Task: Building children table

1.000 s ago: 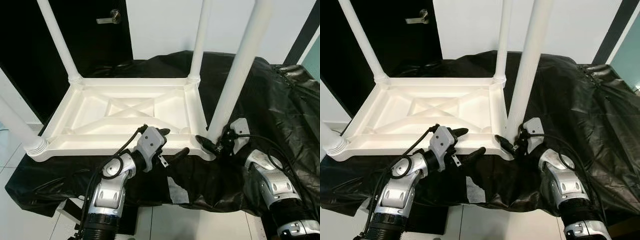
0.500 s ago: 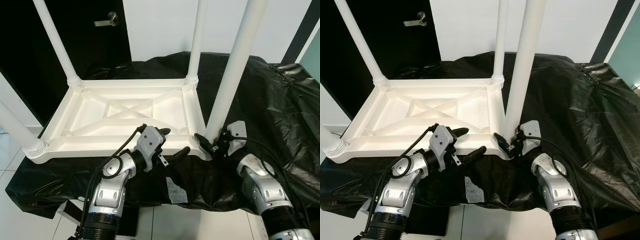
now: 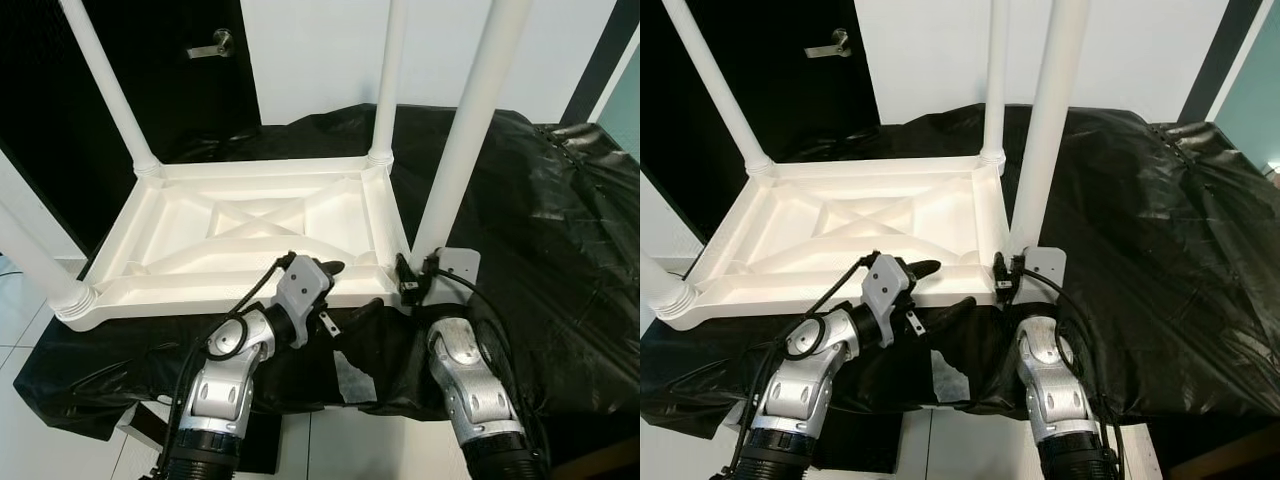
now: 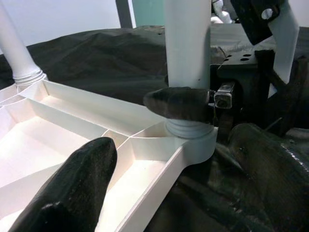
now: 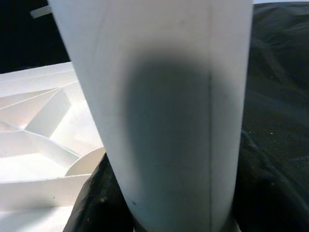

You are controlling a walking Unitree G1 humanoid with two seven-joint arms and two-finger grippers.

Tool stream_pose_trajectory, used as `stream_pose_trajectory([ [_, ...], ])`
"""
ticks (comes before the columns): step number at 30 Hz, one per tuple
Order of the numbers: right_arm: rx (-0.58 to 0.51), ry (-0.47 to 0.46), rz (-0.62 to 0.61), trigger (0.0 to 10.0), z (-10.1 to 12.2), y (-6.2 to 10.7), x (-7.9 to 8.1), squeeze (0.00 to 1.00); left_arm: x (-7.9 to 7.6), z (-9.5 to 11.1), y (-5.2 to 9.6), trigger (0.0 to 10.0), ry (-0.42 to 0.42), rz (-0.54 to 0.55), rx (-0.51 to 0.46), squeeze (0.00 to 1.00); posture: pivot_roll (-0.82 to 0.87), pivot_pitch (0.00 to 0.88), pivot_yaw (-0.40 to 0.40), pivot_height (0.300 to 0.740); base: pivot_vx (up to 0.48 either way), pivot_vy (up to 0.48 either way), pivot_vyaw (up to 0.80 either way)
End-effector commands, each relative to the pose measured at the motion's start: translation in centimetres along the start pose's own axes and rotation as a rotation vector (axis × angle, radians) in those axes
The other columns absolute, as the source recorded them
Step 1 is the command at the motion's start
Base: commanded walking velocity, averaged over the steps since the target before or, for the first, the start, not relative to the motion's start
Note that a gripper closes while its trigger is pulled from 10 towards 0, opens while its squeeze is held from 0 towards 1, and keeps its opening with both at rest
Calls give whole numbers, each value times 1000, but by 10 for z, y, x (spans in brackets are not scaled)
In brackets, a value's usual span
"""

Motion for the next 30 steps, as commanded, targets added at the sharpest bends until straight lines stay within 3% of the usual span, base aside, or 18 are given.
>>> stream_pose_trajectory([
  [1, 41, 7, 12, 10000, -6, 1, 1, 0, 5, 0, -1, 10000, 3, 85, -12, 0, -33, 0, 25, 740, 0, 0, 0],
  [10, 53, 22, 22, 10000, -4, 4, 4, 0, 6, -1, 2, 10000, 4, 103, -10, 0, -28, 0, 9, 740, 0, 0, 0],
  [11, 39, 32, 33, 10000, -3, 4, 2, 1000, 5, -1, 2, 10000, 4, 102, -9, 0, -28, 0, 7, 740, 0, 0, 0],
  [21, -83, 29, 289, 10000, 3, 17, -22, 976, 4, -2, 6, 10000, 3, 95, 2, 0, -30, 0, 14, 740, 0, 0, 0],
  [22, -104, 53, 358, 10000, 5, 19, -28, 0, 5, -2, 6, 10000, 1, 94, 5, 0, -33, 0, 18, 740, 0, 0, 0],
  [24, -122, 98, 475, 10000, 6, 15, -39, 0, 6, -2, 6, 10000, -1, 92, 5, 0, -35, 0, 21, 740, 0, 0, 0],
  [28, -120, 119, 527, 10000, 6, 9, -43, 0, 6, -1, 5, 10000, -4, 92, 5, 0, -37, 0, 24, 740, 0, 0, 0],
  [29, -112, 156, 607, 10000, 7, -3, -45, 0, 7, 0, 4, 10000, -9, 90, 4, 0, -33, 0, 24, 740, 0, 0, 0],
  [30, -112, 156, 607, 10000, 7, -3, -45, 0, 7, 0, 4, 10000, -9, 90, 4, 0, -33, 0, 24, 740, 0, 0, 0],
])
Point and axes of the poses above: a point about 5 cm out from each wrist's last joint towards the gripper, its own y axis pointing back from the gripper into the wrist, its own z axis along the axis of the wrist's last joint, x = y × z, the point moved 1 cm from there along -y, pointing out of the wrist towards the gripper, and after that the axes turned 14 degrees about y, right-handed, at the moved point
